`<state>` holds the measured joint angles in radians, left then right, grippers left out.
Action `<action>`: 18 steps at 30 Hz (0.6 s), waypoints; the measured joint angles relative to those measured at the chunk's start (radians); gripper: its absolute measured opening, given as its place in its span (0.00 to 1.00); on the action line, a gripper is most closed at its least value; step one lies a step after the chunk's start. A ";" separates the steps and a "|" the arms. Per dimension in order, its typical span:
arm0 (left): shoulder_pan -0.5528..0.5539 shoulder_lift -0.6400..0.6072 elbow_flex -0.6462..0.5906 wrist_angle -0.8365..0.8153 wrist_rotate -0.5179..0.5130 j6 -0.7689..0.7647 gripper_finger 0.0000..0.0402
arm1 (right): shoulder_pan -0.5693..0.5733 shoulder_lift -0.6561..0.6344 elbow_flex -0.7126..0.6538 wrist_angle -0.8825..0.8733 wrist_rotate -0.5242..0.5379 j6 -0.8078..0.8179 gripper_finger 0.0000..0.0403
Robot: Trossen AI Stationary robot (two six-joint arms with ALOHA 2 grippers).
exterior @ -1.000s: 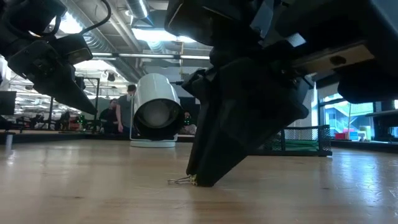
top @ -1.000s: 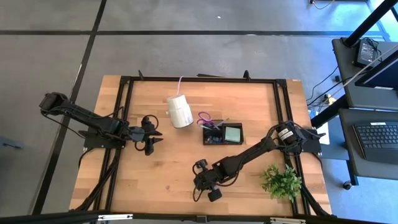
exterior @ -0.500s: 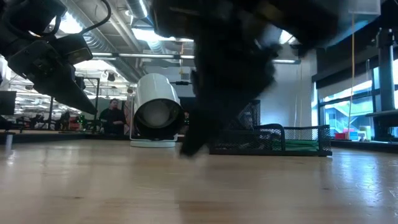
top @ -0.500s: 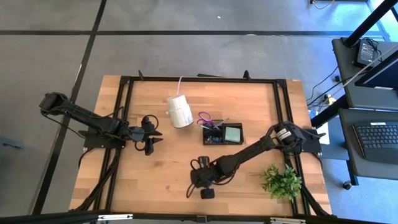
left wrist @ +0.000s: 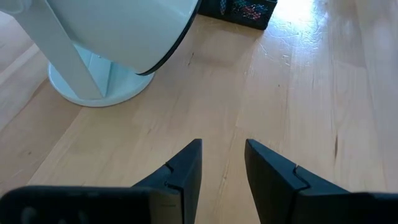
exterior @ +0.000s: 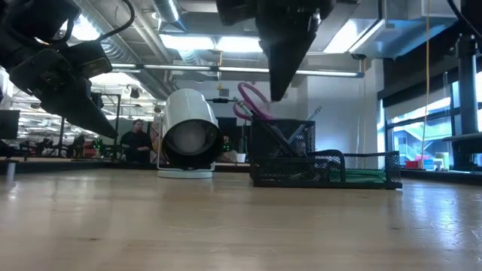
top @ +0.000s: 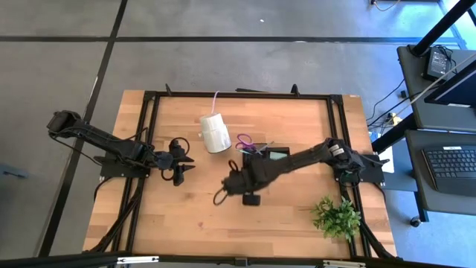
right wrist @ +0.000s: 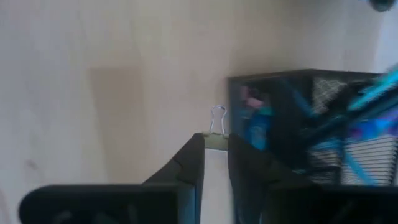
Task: Pick and place office supplies into organizer
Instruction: Put the yellow binder clip into the black desk organizer
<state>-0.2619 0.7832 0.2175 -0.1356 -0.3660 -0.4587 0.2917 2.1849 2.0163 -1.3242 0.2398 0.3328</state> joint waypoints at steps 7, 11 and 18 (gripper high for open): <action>0.000 0.000 0.000 0.000 0.000 0.000 0.29 | -0.084 -0.003 -0.016 0.016 0.011 -0.137 0.15; 0.000 0.000 0.000 0.000 0.000 0.000 0.29 | -0.127 -0.002 -0.082 0.035 0.009 -0.156 0.15; 0.000 0.000 0.000 0.000 0.000 0.000 0.29 | -0.169 -0.002 -0.237 0.107 0.003 -0.158 0.15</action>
<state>-0.2619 0.7834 0.2176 -0.1360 -0.3660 -0.4587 0.1228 2.1834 1.7793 -1.2174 0.2432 0.1753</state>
